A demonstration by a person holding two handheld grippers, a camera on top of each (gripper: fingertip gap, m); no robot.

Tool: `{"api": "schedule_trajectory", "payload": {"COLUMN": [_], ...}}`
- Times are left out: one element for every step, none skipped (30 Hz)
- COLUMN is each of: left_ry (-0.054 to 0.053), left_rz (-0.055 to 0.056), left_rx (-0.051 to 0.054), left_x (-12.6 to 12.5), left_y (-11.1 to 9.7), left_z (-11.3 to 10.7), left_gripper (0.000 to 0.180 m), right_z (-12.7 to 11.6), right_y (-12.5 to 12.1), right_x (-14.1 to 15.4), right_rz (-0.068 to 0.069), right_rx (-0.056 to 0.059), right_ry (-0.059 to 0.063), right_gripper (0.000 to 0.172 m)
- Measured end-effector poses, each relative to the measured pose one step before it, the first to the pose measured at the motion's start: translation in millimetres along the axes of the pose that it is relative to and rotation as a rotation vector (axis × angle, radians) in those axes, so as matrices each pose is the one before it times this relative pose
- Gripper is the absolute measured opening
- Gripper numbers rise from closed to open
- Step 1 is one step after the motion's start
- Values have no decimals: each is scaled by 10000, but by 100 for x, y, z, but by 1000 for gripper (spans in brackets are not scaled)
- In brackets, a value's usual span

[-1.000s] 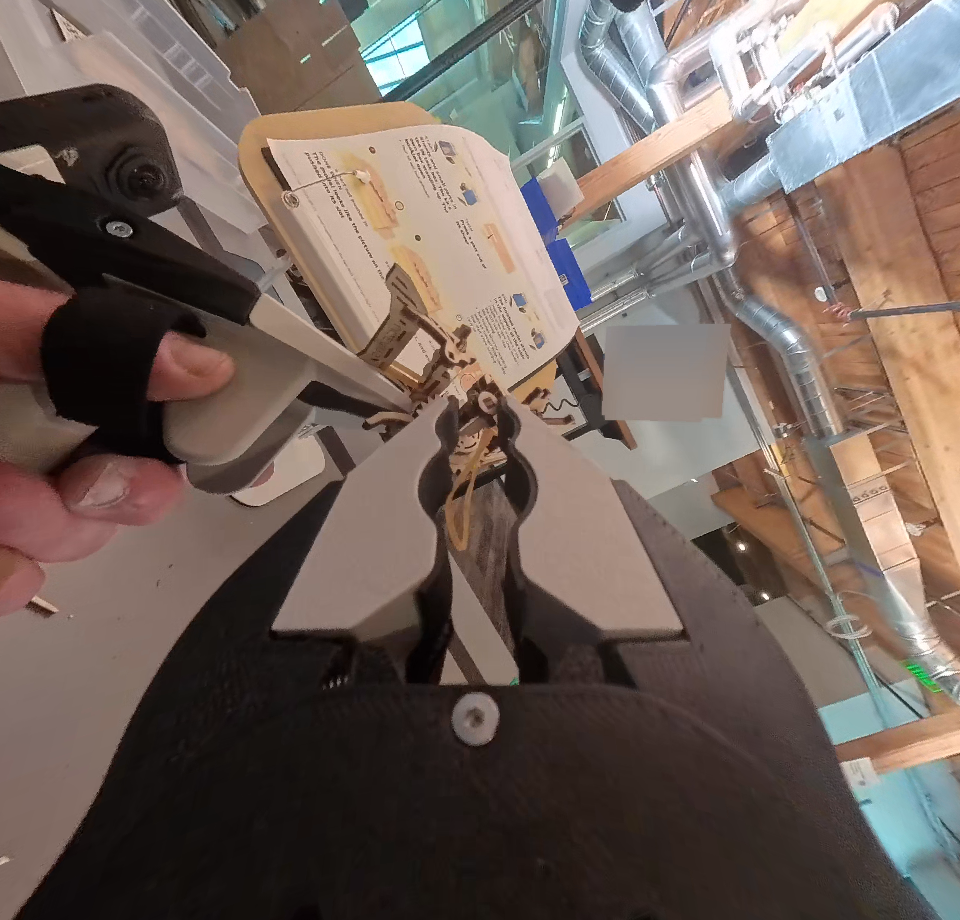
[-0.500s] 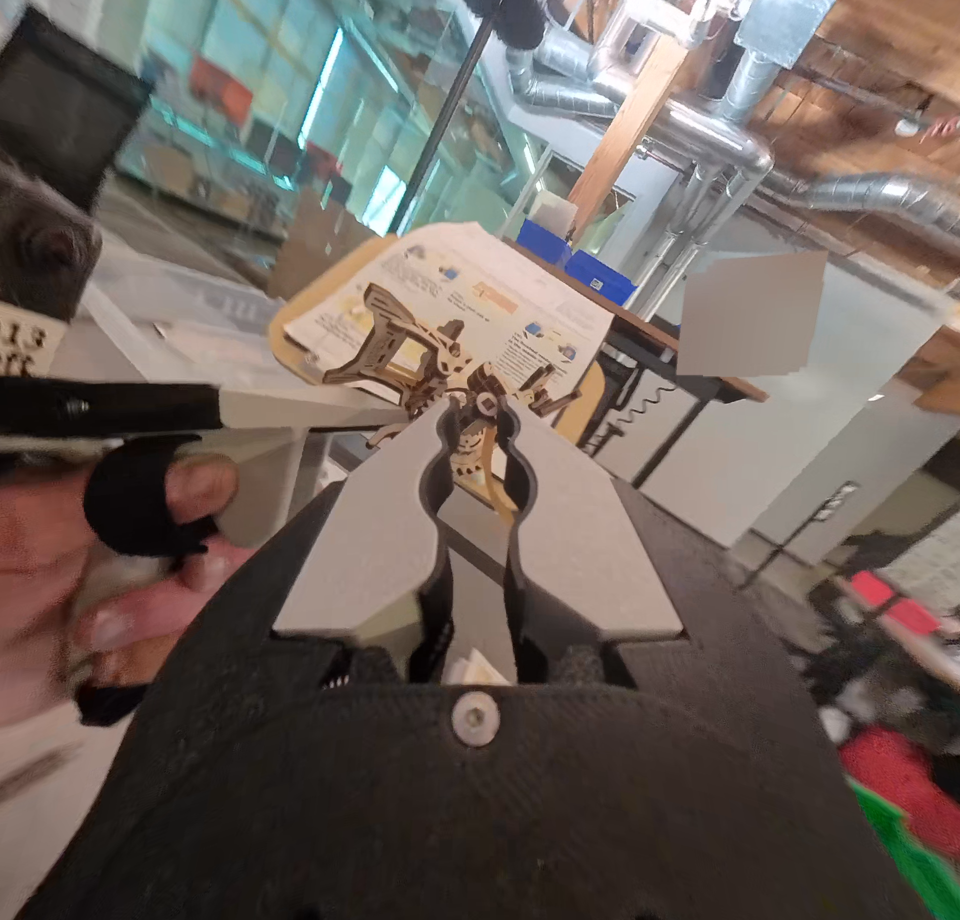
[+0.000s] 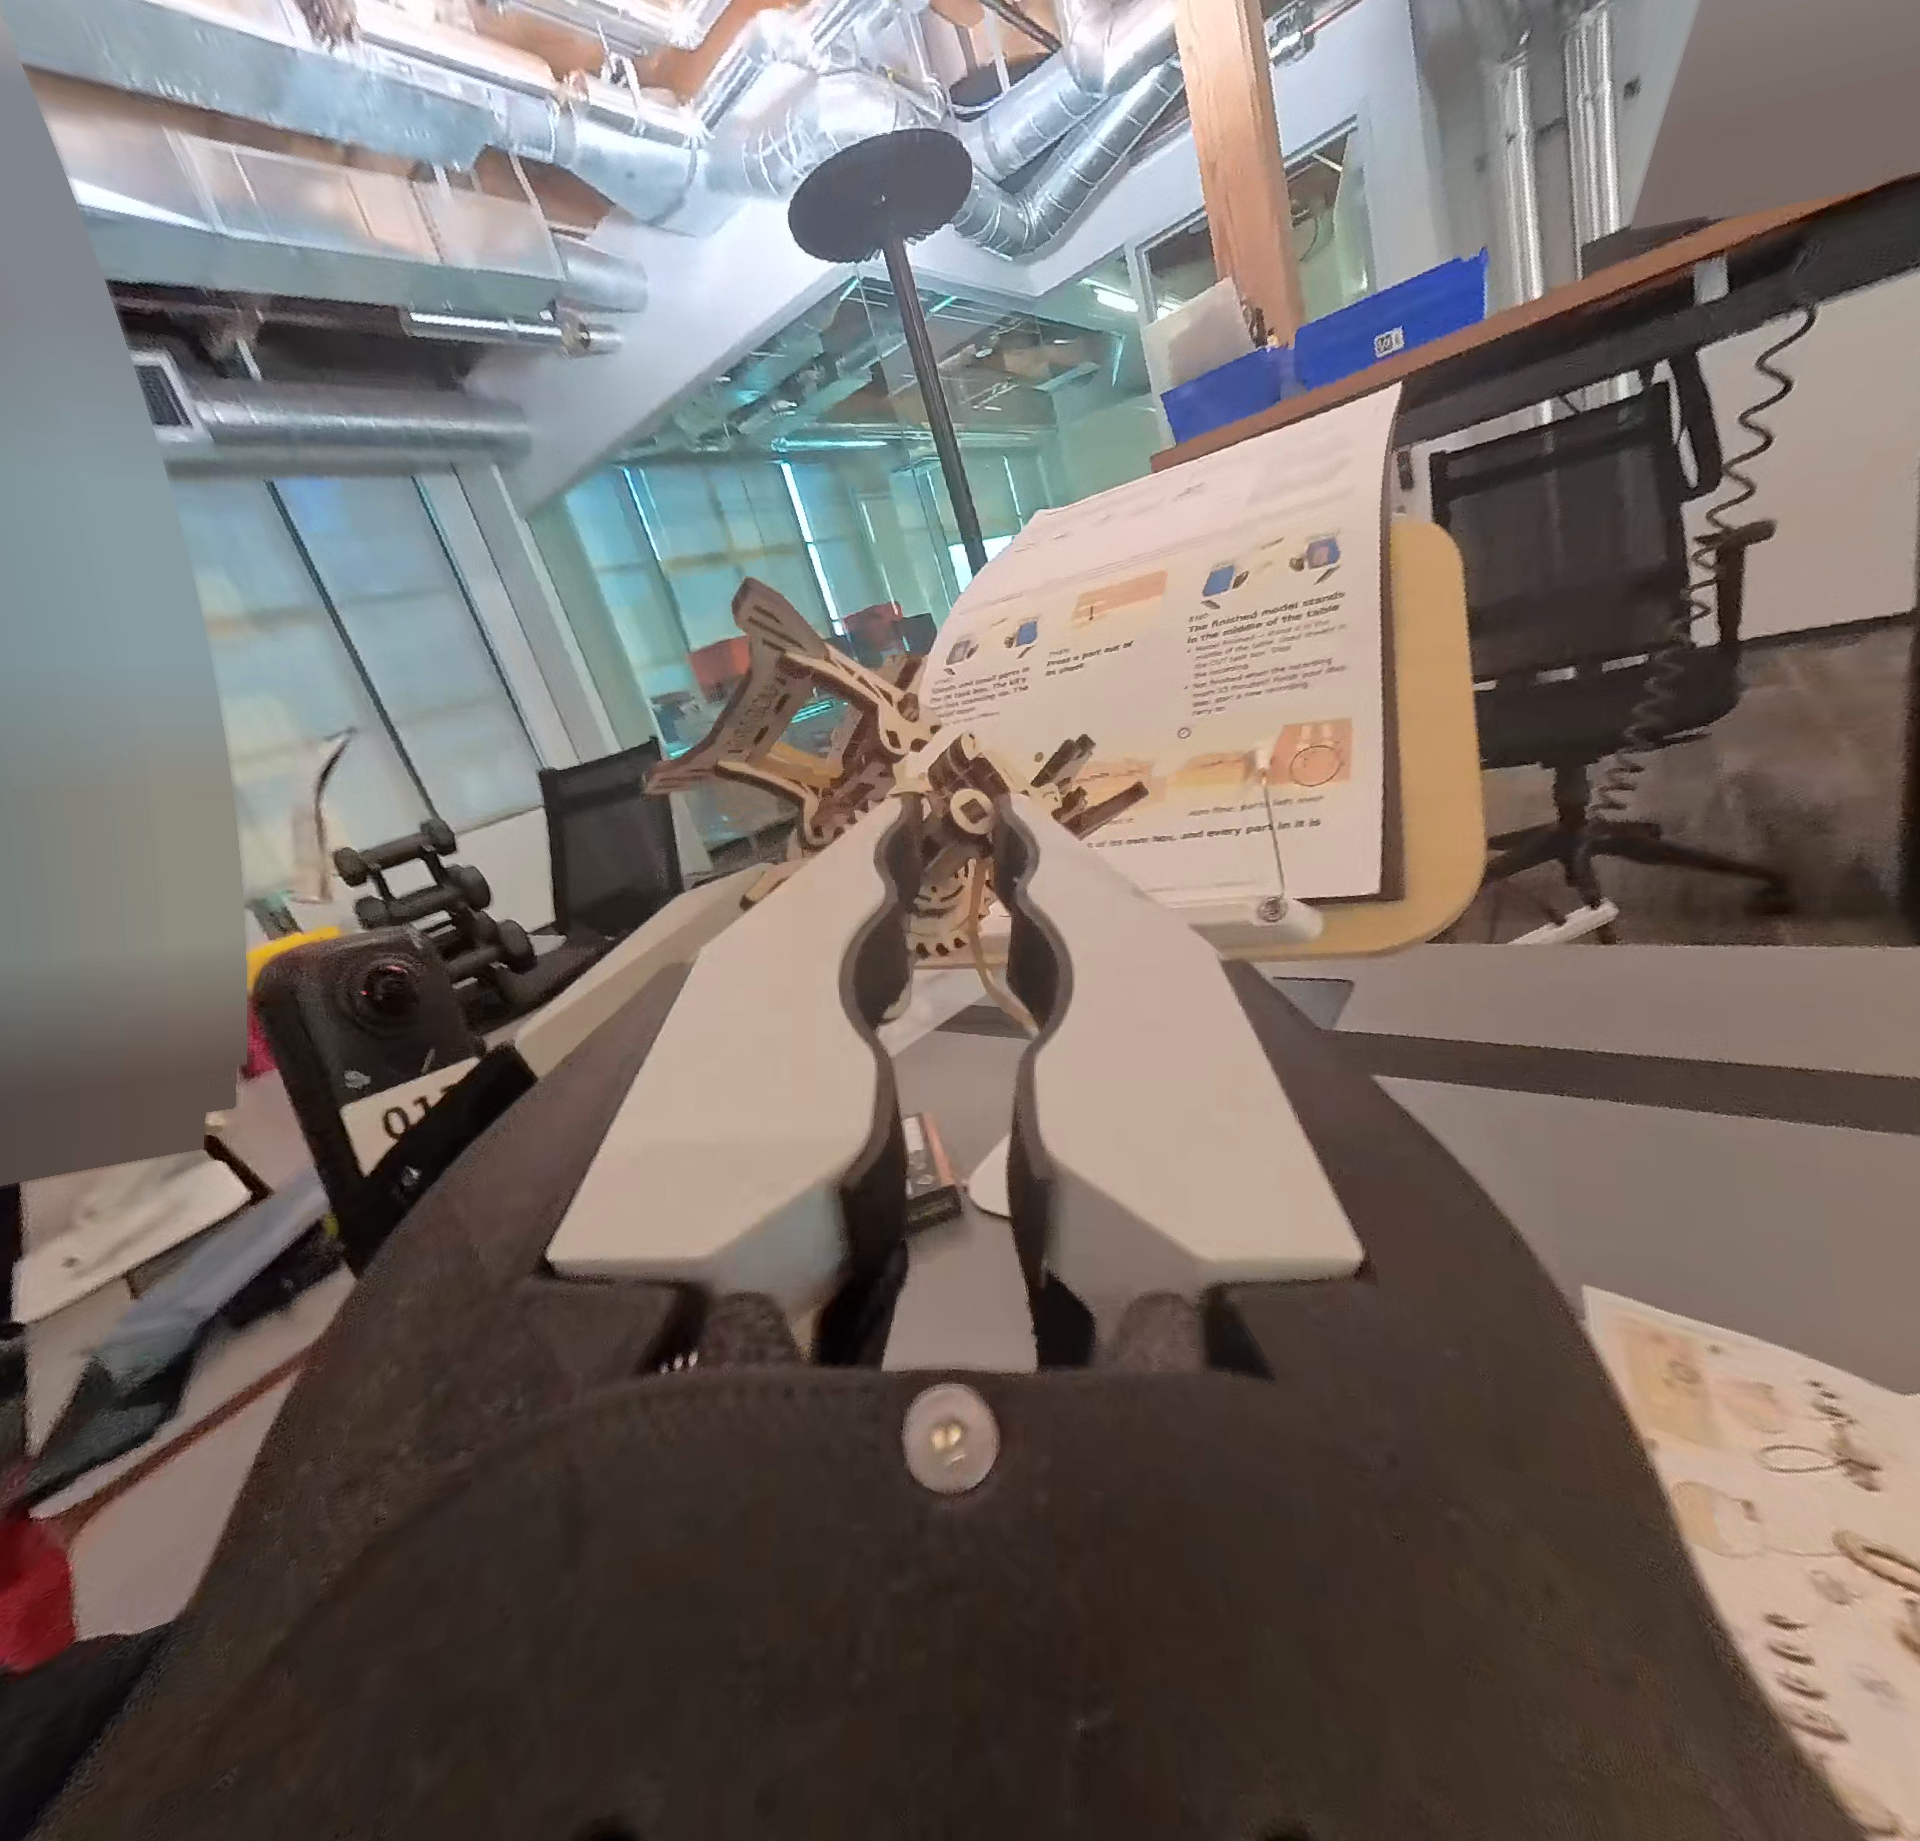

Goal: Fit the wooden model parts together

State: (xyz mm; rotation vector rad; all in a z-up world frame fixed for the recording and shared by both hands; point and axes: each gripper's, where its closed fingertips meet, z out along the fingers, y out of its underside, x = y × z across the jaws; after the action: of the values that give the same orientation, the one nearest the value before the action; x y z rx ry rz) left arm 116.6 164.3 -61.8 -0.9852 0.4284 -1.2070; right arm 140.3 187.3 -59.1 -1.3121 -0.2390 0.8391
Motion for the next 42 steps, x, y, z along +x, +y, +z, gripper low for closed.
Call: {"api": "schedule_trajectory", "payload": {"left_ry": [95,71,40,61,78,40,119,80,78,29,-32,-6,-11,-32,12,23,-73,-86,-52,-86,-80,-72,-64,-79,-64,-41,7,-14,60,61,62,117,61,-8,60,30,9,23,-9,43,108,129], "left_rz": [52,154,241,302,357,323,231,194,197,172,219,220,193,152,80,34,25,10,-15,-53,-58,-53,-77,-51,32,21,-27,1,53,98,100,139,240,220,91,2,4,127,270,190,9,-184], "left_rx": [6,-43,10,41,25,47,91,85,4,-27,-19,-2,9,36,60,48,44,60,83,62,99,117,84,52,29,30,41,72,64,60,24,-11,-23,-20,12,14,32,-13,-43,-14,50,147], "left_x": [107,85,89,139,202,154,270,225,199,121,64,142,155,83,101,80,-42,-54,19,-33,-18,17,14,-25,18,34,107,80,165,147,142,233,210,103,120,18,-11,47,55,101,140,74], "left_y": [-158,-99,-159,-221,-167,-176,-218,-211,-135,-113,-155,-176,-197,-205,-212,-159,-125,-150,-177,-138,-151,-155,-93,-50,-38,-67,-88,-132,-120,-135,-100,-40,-6,16,-42,-54,-72,-11,27,28,-14,-48], "left_z": [88,103,90,92,120,120,109,100,105,96,84,90,81,38,-2,-18,-31,-57,-50,-38,-42,-65,-37,-30,-2,-7,25,16,-3,-12,-7,32,34,28,-5,-35,-29,-37,-29,-36,-58,-89], "left_gripper": [11,11,11,11,11,9,6,7,7,6,6,6,6,6,6,6,6,6,6,6,6,6,6,6,7,7,11,17,18,19,19,21,25,28,28,26,26,25,24,24,26,31], "right_z": [17,4,16,-6,-35,-22,0,-9,-21,-33,-16,-10,4,25,21,9,0,22,28,30,39,33,27,1,13,10,6,16,-7,5,-8,-8,-4,7,10,10,16,2,-18,-19,-12,5], "right_y": [-165,-159,-103,-84,-75,-34,-20,-22,-44,-75,-70,-82,-60,17,4,-22,-11,46,62,29,44,98,43,1,31,24,12,-6,-6,21,7,19,45,62,23,44,55,27,16,3,18,16], "right_x": [-70,-41,-38,-39,1,10,-42,-95,-79,-88,-128,-153,-172,-175,-185,-169,-139,-122,-148,-159,-130,-112,-106,-82,-43,-70,-102,-145,-155,-146,-111,-61,-24,-2,-14,-27,-30,-35,-11,-16,-21,5], "right_rz": [299,303,293,314,328,326,309,285,280,277,262,239,197,182,210,192,113,83,120,109,43,24,59,54,22,35,57,50,49,68,72,49,66,114,101,36,6,4,-19,-32,-22,-25], "right_rx": [-3,-5,-19,1,15,-1,-16,-12,-5,-2,0,21,36,3,6,34,41,18,31,74,57,23,44,56,32,31,41,63,58,29,31,29,11,3,25,13,4,19,16,10,2,1], "right_ry": [-61,-53,-67,-94,-88,-83,-122,-137,-126,-136,-160,-176,-165,-162,-184,-166,-110,-98,-129,-118,-78,-67,-68,-55,-38,-57,-85,-107,-122,-122,-108,-77,-51,-43,-44,-29,-31,-26,-7,1,-3,14], "right_gripper": [10,10,10,10,10,11,10,11,10,10,10,11,10,11,11,11,10,10,10,10,10,10,10,10,10,10,10,10,9,9,9,9,9,9,9,10,10,9,10,10,10,10]}}
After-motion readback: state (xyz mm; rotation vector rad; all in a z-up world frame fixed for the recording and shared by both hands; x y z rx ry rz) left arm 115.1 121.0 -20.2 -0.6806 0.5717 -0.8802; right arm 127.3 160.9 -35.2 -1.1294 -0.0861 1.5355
